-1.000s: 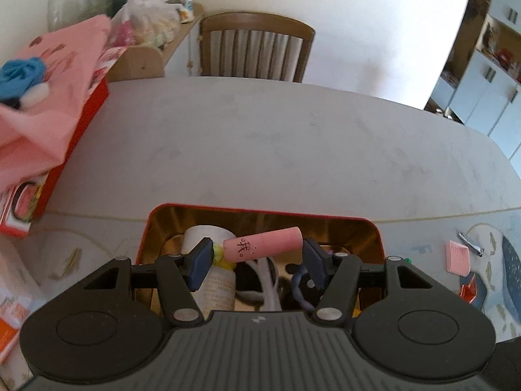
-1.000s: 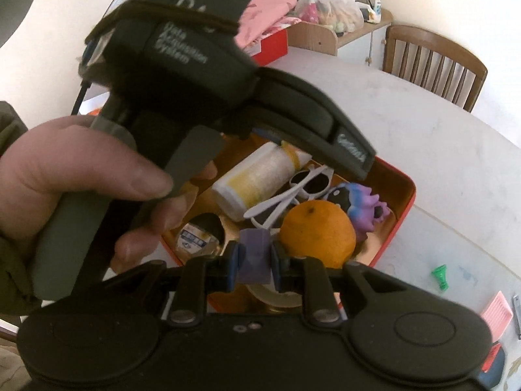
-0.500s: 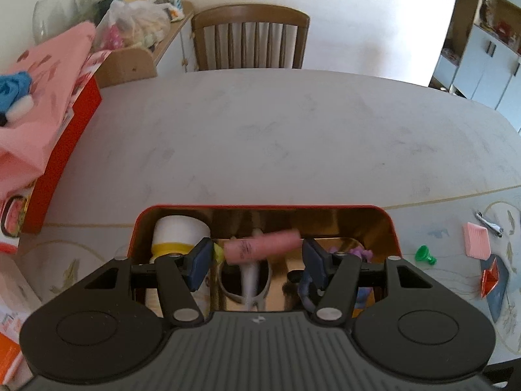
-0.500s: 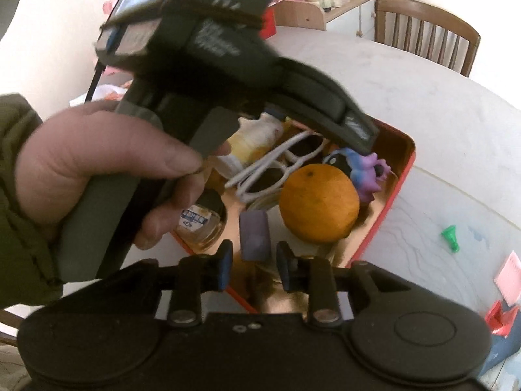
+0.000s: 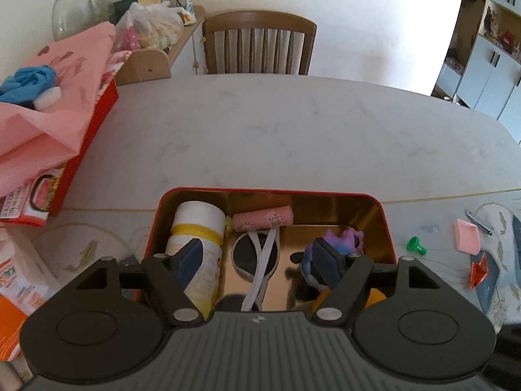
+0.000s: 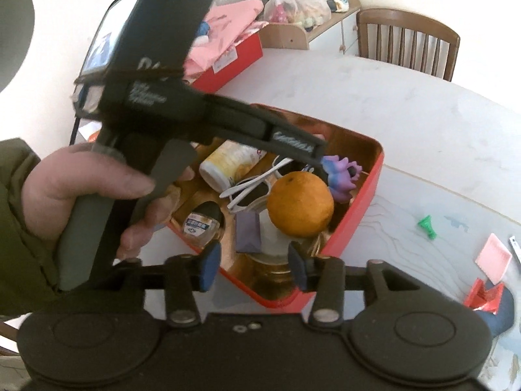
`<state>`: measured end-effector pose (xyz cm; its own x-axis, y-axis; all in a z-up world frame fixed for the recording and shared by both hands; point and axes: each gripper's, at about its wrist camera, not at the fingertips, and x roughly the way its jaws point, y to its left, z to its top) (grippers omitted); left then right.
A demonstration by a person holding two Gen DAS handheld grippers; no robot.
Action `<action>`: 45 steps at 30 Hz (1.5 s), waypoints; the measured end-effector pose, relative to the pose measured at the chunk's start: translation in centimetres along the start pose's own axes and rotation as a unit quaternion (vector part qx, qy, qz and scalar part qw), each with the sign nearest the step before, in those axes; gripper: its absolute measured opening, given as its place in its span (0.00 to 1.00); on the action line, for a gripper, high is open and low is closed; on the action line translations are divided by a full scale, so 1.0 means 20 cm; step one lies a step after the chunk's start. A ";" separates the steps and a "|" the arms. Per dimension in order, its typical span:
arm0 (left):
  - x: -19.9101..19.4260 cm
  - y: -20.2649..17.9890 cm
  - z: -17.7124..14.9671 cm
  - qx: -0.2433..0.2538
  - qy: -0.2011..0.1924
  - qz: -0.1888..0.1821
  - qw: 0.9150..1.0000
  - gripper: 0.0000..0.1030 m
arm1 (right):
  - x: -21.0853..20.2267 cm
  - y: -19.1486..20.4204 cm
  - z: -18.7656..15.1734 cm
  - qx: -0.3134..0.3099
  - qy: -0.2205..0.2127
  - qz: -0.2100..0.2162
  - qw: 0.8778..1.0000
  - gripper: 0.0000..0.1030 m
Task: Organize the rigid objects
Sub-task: 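Release the purple eraser with the right tool while the left tool drops the pink tube into the tin, then grasp the silver nail clipper with the right tool while the left tool grasps the red candy wrapper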
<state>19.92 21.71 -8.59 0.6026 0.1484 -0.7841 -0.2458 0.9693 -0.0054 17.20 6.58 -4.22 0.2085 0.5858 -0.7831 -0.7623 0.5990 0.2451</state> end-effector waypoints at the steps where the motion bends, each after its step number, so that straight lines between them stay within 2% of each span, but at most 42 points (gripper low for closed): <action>1: -0.02 0.00 -0.01 0.000 -0.003 0.002 1.000 0.77 | -0.02 0.00 -0.01 0.002 -0.006 0.000 1.000 0.64; 11: -0.19 -0.03 -0.05 -0.011 -0.030 0.007 0.999 0.78 | -0.17 -0.06 -0.05 0.019 -0.032 0.005 0.999 0.70; 14: -0.24 -0.07 -0.07 -0.013 -0.044 0.012 0.999 0.80 | -0.23 -0.09 -0.07 0.020 -0.041 0.004 0.999 0.82; 21: -0.32 -0.20 -0.09 -0.011 -0.060 0.011 0.998 0.82 | -0.37 -0.17 -0.15 0.017 -0.065 0.003 0.998 0.89; 24: -0.35 -0.27 -0.11 -0.011 -0.068 0.002 0.998 0.82 | -0.43 -0.22 -0.18 0.015 -0.074 -0.002 0.997 0.98; 32: -0.38 -0.47 -0.14 -0.011 -0.069 -0.021 0.997 0.82 | -0.59 -0.45 -0.31 0.022 -0.081 -0.011 0.996 1.00; 45: -0.32 -0.81 -0.18 -0.001 -0.063 -0.055 0.996 0.82 | -0.73 -0.95 -0.40 0.065 -0.096 -0.086 0.990 1.00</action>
<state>17.39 4.29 -5.77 0.7166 0.0639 -0.6946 -0.1738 0.9807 -0.0891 23.79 -17.72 -1.91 0.4502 0.5546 -0.6998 -0.6227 0.7567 0.1991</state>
